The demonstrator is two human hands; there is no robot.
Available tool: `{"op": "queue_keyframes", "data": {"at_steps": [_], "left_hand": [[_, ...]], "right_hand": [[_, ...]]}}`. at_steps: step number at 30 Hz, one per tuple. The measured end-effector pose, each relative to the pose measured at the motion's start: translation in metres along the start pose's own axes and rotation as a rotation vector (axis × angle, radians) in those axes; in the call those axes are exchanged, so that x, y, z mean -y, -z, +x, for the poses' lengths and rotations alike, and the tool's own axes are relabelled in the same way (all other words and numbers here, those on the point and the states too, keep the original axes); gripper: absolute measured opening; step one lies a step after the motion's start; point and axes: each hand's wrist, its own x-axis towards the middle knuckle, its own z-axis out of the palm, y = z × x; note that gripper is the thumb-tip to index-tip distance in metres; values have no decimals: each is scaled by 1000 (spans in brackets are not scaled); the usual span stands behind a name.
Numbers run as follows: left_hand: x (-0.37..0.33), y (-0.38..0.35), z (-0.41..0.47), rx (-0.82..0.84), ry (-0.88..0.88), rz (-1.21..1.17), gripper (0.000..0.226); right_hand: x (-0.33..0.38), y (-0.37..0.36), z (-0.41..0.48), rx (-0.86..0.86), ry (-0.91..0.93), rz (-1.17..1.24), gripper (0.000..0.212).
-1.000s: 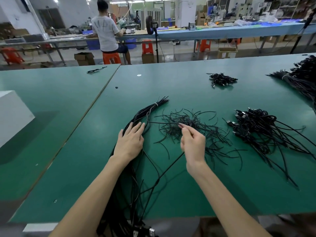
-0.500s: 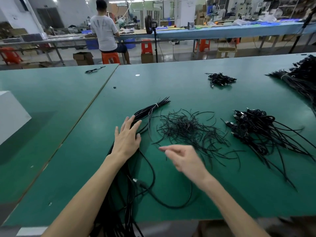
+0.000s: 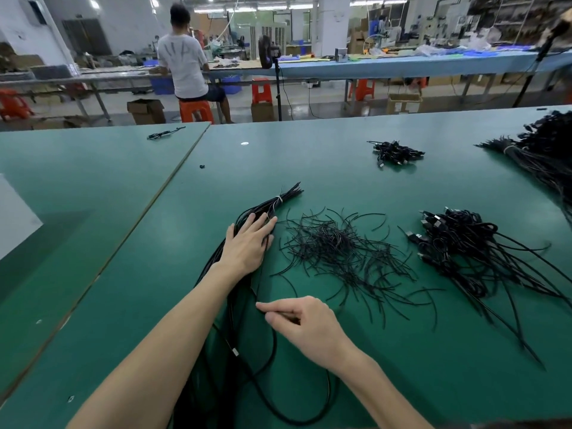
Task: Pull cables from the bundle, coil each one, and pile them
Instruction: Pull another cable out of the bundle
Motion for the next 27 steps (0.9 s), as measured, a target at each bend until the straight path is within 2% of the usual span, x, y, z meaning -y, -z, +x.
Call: {"op": "queue_keyframes", "data": {"at_steps": [9, 16, 20, 24, 27], "left_hand": [[-1, 2, 1, -20, 111, -11, 51], [22, 11, -2, -64, 219, -14, 52], [53, 14, -12, -130, 283, -13, 52], [67, 16, -22, -286, 334, -133, 49], [58, 20, -29, -372, 407, -199, 57]], "right_hand": [[3, 20, -6, 322, 25, 371, 19], [4, 34, -6, 446, 27, 569, 19], [1, 35, -6, 373, 15, 624, 18], [-3, 32, -6, 215, -15, 637, 20], [-5, 30, -5, 29, -71, 762, 22]]}}
